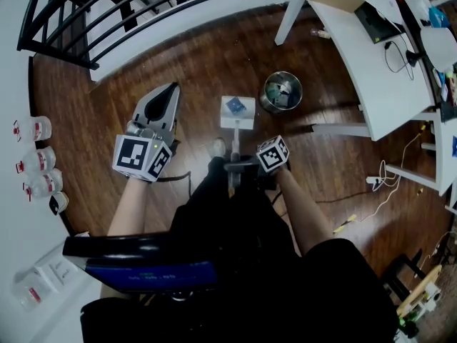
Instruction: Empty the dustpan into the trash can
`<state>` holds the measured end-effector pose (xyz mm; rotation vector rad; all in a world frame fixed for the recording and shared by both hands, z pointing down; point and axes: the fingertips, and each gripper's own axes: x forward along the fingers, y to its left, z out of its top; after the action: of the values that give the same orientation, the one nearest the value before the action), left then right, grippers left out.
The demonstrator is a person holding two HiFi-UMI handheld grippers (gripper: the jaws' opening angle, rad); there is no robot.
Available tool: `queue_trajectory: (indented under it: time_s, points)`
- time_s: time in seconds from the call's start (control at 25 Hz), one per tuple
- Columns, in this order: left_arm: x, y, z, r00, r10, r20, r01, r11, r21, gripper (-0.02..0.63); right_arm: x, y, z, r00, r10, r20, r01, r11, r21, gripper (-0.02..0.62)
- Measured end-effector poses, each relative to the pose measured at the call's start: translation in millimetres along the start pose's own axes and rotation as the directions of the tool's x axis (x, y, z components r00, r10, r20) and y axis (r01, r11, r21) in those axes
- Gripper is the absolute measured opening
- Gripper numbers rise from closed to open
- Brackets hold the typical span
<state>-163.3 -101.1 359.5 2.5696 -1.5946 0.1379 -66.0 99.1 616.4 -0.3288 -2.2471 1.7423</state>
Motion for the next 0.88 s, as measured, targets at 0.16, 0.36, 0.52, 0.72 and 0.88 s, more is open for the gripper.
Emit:
queue_trajectory:
  time_s: [0.16, 0.36, 0.52, 0.72, 0.88]
  points:
    - [-6, 3, -2, 1.000, -0.011, -0.002, 0.011, 0.999, -0.036, 0.006, -2, 0, 4, 1.000, 0.001, 0.004, -0.001, 1.000, -0.016, 0.051]
    - [-13, 7, -7, 0.999, -0.050, -0.009, 0.048, 0.991, -0.122, 0.006, -11, 5, 25, 0.998, 0.026, 0.052, -0.025, 0.999, -0.026, 0.052]
    - [-20, 22, -12, 0.999, -0.033, -0.007, 0.030, 0.979, -0.199, 0.006, -9, 15, 29, 0.998, 0.048, 0.028, -0.047, 0.998, -0.030, 0.055]
    - [-24, 34, -24, 0.998, -0.045, -0.043, 0.034, 0.971, -0.238, 0.006, -5, 31, 30, 0.997, 0.075, -0.015, -0.075, 0.997, -0.034, 0.057]
    - [-22, 41, -37, 0.995, -0.065, -0.072, 0.042, 0.958, -0.283, 0.007, -5, 49, 37, 0.997, 0.080, -0.018, -0.081, 0.994, -0.070, 0.060]
